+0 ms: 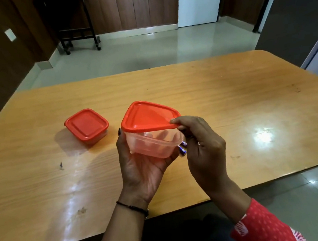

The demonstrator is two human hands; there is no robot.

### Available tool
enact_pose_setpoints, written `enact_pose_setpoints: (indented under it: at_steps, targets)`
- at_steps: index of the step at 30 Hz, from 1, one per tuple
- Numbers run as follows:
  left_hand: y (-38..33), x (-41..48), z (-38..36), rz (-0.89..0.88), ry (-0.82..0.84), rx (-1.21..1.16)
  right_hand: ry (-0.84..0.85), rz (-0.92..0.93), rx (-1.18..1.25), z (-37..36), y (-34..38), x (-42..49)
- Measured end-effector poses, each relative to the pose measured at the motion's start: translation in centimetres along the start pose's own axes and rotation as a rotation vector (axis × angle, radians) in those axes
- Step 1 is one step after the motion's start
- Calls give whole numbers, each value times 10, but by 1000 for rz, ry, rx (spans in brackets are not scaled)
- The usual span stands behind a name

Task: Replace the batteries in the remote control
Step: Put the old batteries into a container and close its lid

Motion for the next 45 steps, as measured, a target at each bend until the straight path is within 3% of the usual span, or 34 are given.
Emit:
enact_pose_setpoints:
  at_steps: [4, 8, 11, 15, 19, 22, 28, 32, 37, 41, 43, 45]
  targets:
    - [15, 0, 6, 43, -55, -34, -301, -250, 65, 34, -34, 30]
    - [31, 0, -5, 93, 5, -13, -605, -729, 376, 73, -86, 27]
    - [46, 0, -15, 126, 31, 71, -802, -1063, 415, 109, -128, -8]
    - [81, 7, -27, 153, 19, 48, -990, -1292, 521, 144, -162, -43]
    - [111, 20, -34, 126, -102, -10, -1022, -1347, 499, 153, -173, -61]
    - [128, 31, -38, 90, -223, 85, -1012, -1366, 515, 155, -172, -65]
    - [143, 37, -43, 78, -304, 261, -1037, -1342, 739, 154, -167, -64]
    - [144, 31, -41, 38, -374, 378, -946, -1408, 811, 152, -161, -64]
    - [129, 19, -48, -71, -346, 852, -892, -1476, 1011, 145, -152, -63]
    - [107, 12, -49, -142, -329, 1129, -949, -1500, 1109, 146, -142, -57]
    - [83, 10, -45, -253, -358, 1329, -949, -1459, 923, 152, -127, -51]
    - [56, 6, -38, -396, -403, 1572, -834, -1303, 634, 153, -106, -38]
Point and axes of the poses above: each hand's wrist, its own x-axis towards the middle knuckle, its own z-axis out of the back of the hand, y = z × x, the point moved 6 cm from there along x, towards the middle knuckle, and after that the axes turned 1 degree about x, right-handed, at the moved point
